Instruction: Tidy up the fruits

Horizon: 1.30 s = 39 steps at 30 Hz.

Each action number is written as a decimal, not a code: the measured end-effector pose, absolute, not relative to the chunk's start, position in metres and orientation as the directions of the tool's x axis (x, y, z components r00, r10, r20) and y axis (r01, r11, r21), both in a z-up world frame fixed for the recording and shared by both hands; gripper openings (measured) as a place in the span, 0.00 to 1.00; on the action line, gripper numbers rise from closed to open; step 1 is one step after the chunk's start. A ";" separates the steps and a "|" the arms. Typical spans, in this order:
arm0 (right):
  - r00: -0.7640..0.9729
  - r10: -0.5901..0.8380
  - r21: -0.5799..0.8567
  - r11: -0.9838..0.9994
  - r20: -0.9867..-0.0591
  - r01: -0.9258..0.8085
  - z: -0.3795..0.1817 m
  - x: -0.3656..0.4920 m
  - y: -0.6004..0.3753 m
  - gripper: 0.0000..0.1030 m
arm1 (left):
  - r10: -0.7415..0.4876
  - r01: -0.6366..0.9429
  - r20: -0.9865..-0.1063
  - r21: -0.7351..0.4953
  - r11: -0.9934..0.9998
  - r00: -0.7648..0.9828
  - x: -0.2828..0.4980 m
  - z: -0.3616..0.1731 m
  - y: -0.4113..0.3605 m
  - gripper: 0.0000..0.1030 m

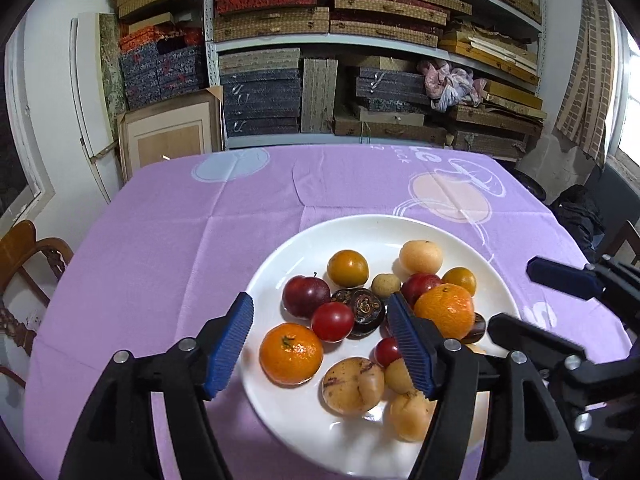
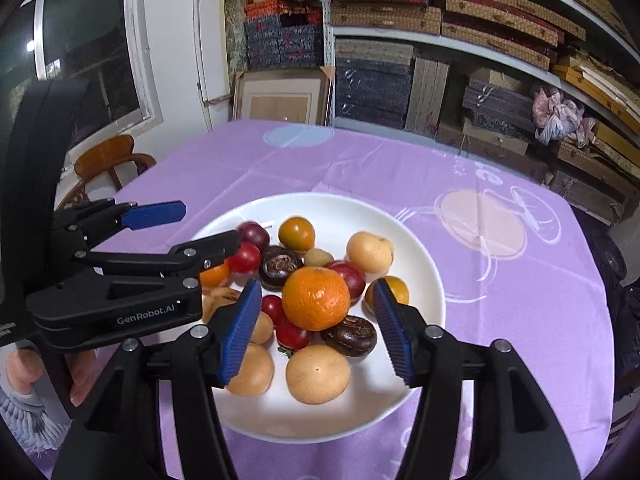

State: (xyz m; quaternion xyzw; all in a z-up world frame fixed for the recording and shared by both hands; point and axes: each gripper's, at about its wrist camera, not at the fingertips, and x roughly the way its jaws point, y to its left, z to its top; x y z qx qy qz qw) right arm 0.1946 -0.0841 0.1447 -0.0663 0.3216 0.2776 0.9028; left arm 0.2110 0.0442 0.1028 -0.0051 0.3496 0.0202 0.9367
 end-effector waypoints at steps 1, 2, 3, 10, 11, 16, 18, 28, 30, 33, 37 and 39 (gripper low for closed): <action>0.664 0.468 0.059 0.840 -0.583 -0.540 0.160 0.181 -0.091 0.73 | 0.036 -0.040 -0.640 0.007 0.999 0.768 0.201 0.111 0.043 0.74; 0.687 0.473 0.058 0.843 -0.552 -0.534 0.173 0.167 -0.097 0.87 | 0.044 -0.045 -0.620 0.015 0.999 0.784 0.187 0.122 0.041 0.81; 0.712 0.474 0.056 0.849 -0.518 -0.525 0.185 0.150 -0.104 0.96 | 0.061 -0.057 -0.600 0.026 0.998 0.797 0.173 0.130 0.040 0.87; 0.714 0.486 0.095 0.853 -0.504 -0.514 0.176 0.070 -0.125 0.96 | 0.032 -0.025 -0.606 0.020 0.999 0.795 0.092 0.130 0.017 0.97; 0.713 0.474 0.100 0.860 -0.517 -0.500 0.169 0.064 -0.126 0.96 | 0.029 -0.019 -0.617 0.022 1.000 0.786 0.085 0.122 0.013 0.97; 0.692 0.446 0.141 0.881 -0.568 -0.452 0.129 0.047 -0.128 0.96 | 0.109 -0.067 -0.619 0.090 0.994 0.778 0.064 0.092 -0.003 0.97; 0.707 0.419 0.132 0.896 -0.570 -0.424 0.117 0.043 -0.131 0.96 | 0.156 -0.100 -0.611 0.125 0.987 0.776 0.060 0.087 -0.007 0.97; 0.728 0.393 0.137 0.912 -0.562 -0.387 0.104 0.047 -0.149 0.96 | 0.091 -0.142 -0.605 -0.038 0.989 0.791 0.056 0.088 0.012 0.97; 0.736 0.384 0.135 0.916 -0.557 -0.377 0.104 0.047 -0.152 0.96 | 0.088 -0.167 -0.615 -0.072 0.983 0.784 0.058 0.087 0.020 0.97; 0.748 0.345 0.090 0.928 -0.567 -0.360 0.101 0.048 -0.148 0.96 | 0.112 -0.193 -0.617 -0.066 0.979 0.779 0.059 0.085 0.025 0.97; 0.731 0.342 0.069 0.924 -0.590 -0.377 0.095 0.050 -0.140 0.96 | 0.103 -0.190 -0.622 -0.075 0.979 0.776 0.060 0.083 0.028 0.97; 0.729 0.337 0.054 0.922 -0.595 -0.383 0.093 0.049 -0.137 0.96 | 0.098 -0.180 -0.620 -0.071 0.981 0.779 0.059 0.084 0.027 0.97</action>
